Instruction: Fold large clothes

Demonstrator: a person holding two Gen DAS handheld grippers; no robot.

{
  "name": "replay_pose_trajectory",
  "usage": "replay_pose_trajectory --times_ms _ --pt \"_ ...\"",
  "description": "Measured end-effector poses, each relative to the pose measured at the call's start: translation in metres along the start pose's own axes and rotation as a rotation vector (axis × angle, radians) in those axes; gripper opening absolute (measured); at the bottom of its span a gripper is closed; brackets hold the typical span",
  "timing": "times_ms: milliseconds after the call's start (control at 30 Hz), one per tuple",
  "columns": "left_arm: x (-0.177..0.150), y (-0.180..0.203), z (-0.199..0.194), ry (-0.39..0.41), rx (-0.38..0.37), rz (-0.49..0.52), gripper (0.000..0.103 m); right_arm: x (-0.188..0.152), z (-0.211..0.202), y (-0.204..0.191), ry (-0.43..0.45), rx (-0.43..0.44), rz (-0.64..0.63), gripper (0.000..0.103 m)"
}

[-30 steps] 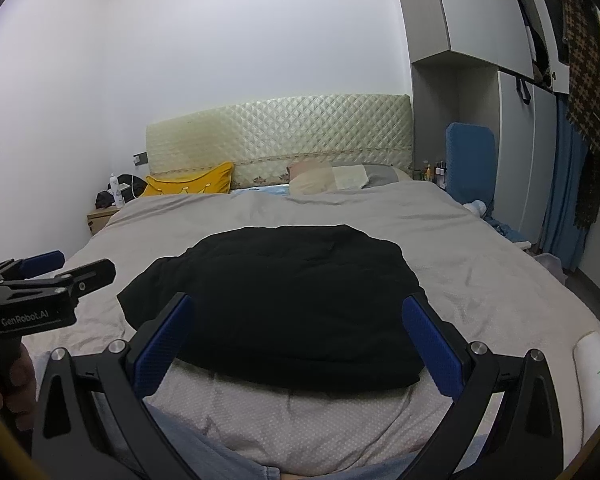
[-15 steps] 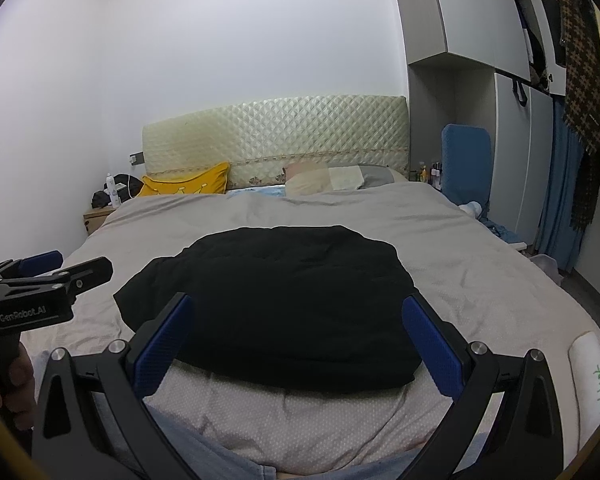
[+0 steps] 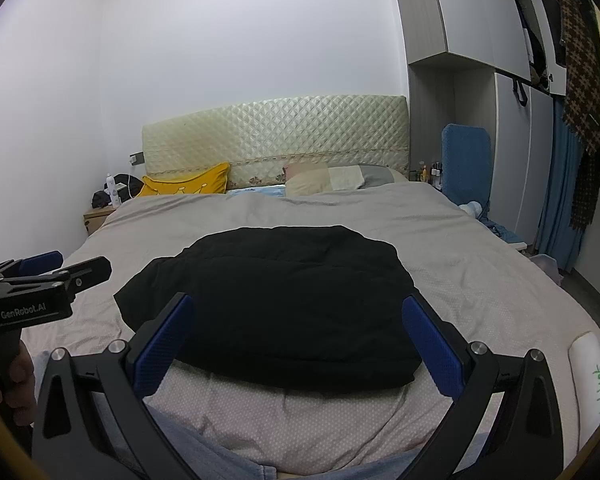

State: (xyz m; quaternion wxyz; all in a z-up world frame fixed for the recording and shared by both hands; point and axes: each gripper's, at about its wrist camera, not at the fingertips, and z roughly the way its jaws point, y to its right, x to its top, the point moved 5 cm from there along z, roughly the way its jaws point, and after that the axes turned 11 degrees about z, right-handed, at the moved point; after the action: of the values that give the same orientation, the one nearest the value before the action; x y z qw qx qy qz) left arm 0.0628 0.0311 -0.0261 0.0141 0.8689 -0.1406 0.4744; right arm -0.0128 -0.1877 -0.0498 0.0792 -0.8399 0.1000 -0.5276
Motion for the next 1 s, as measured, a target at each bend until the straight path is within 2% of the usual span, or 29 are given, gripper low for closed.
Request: replay_pose_trajectory --times_ms 1000 --pt "-0.0005 0.0081 -0.0032 -0.001 -0.015 0.010 0.102 -0.0063 0.0063 -0.0004 -0.012 -0.001 0.000 0.103"
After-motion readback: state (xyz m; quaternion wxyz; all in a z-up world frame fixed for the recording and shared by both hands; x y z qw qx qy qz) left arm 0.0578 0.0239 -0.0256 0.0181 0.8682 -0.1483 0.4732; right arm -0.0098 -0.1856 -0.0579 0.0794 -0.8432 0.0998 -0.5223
